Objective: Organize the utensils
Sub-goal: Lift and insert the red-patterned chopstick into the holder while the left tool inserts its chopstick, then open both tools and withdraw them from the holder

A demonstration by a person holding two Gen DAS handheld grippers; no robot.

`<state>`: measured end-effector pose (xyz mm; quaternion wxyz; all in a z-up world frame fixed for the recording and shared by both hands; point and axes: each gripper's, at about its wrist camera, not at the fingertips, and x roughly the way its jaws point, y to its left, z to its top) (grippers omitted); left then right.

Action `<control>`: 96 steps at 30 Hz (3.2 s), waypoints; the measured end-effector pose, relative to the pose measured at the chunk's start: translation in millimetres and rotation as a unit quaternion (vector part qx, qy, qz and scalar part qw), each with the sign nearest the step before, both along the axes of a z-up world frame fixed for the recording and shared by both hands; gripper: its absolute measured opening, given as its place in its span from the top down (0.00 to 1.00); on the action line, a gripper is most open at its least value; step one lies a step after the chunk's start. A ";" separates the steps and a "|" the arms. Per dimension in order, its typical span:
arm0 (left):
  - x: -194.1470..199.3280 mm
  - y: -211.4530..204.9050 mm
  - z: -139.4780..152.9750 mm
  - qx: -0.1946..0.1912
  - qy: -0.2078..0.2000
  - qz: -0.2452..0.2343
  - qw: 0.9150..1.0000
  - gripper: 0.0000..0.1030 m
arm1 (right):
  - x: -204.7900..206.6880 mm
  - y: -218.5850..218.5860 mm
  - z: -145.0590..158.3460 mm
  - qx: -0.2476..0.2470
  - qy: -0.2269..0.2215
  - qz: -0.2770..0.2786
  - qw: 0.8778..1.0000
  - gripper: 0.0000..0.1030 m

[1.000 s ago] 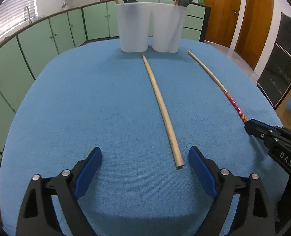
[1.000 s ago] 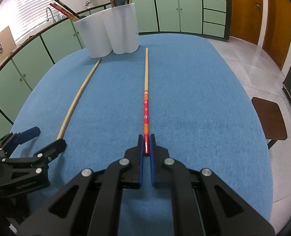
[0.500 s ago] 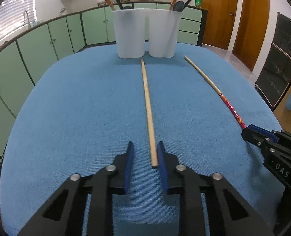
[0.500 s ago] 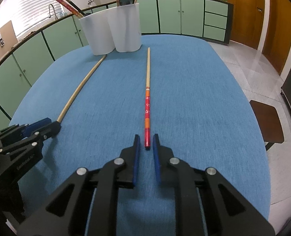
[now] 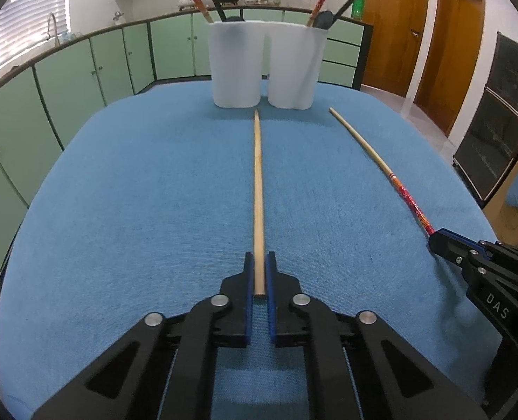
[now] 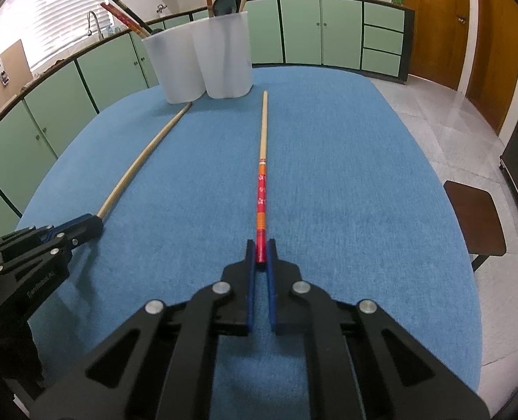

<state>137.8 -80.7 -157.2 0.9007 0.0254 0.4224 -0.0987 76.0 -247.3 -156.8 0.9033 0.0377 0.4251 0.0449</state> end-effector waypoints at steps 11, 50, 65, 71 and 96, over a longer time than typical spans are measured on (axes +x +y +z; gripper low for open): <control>-18.4 14.9 52.3 -0.011 -0.050 0.002 0.999 0.94 | -18.8 -6.6 43.2 0.007 -0.046 0.006 0.999 0.95; 17.3 21.7 186.1 -0.072 -0.170 -0.056 0.981 0.94 | 23.0 -17.6 202.8 0.058 -0.164 0.070 0.982 0.95; 67.0 21.4 293.2 -0.072 -0.299 -0.052 0.950 0.94 | 84.5 -9.0 319.5 0.088 -0.276 0.098 0.952 0.95; 117.7 16.1 312.9 -0.074 -0.323 -0.038 0.943 0.94 | 145.6 -19.3 341.4 0.099 -0.298 0.065 0.947 0.95; 179.8 13.6 211.2 -0.068 -0.229 -0.015 0.971 0.48 | 192.6 -30.1 224.5 0.065 -0.201 0.019 0.977 0.37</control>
